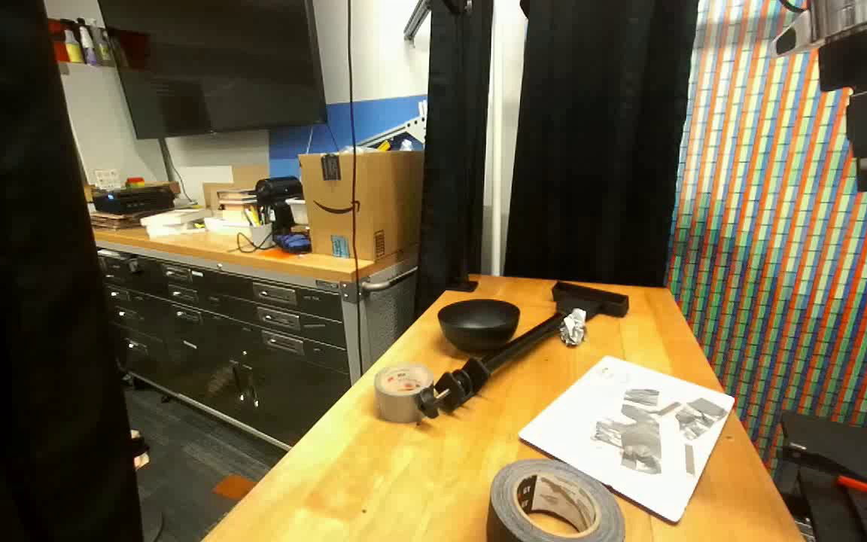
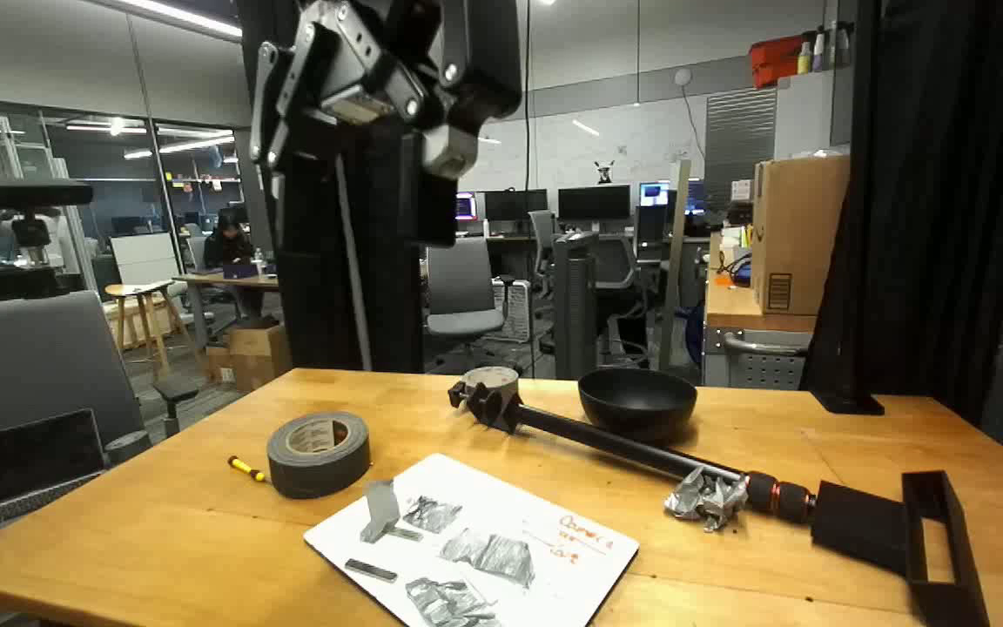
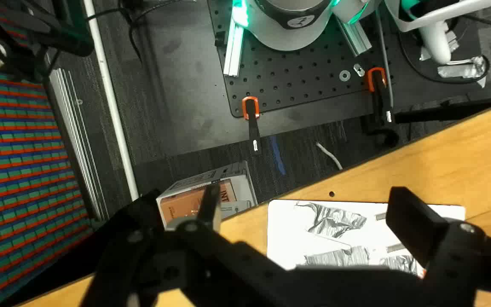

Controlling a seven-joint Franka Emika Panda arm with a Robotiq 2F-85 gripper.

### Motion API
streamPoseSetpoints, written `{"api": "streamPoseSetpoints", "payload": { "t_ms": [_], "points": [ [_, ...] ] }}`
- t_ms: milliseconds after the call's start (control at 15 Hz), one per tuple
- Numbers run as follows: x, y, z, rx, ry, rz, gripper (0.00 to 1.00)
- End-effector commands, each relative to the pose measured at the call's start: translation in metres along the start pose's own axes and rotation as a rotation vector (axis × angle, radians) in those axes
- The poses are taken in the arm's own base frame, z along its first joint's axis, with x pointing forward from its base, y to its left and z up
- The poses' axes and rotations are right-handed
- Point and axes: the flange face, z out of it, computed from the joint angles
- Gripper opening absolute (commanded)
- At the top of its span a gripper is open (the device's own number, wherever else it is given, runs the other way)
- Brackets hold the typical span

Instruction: Put the gray tape in the black bowl

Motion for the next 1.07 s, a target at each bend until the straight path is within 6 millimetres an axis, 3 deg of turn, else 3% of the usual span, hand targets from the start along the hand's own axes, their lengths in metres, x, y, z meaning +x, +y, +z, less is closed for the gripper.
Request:
{"api": "streamPoseSetpoints", "payload": {
  "t_ms": [0,600,800,1000],
  "points": [
    [0.000,0.000,-0.002,0.000,0.003,0.000,1.00],
    [-0.002,-0.003,-0.005,0.065,0.004,0.055,1.00],
    [-0.006,-0.025,-0.004,0.150,0.005,0.098,1.00],
    [-0.010,-0.068,-0.004,0.268,-0.013,0.184,1.00]
  ]
}}
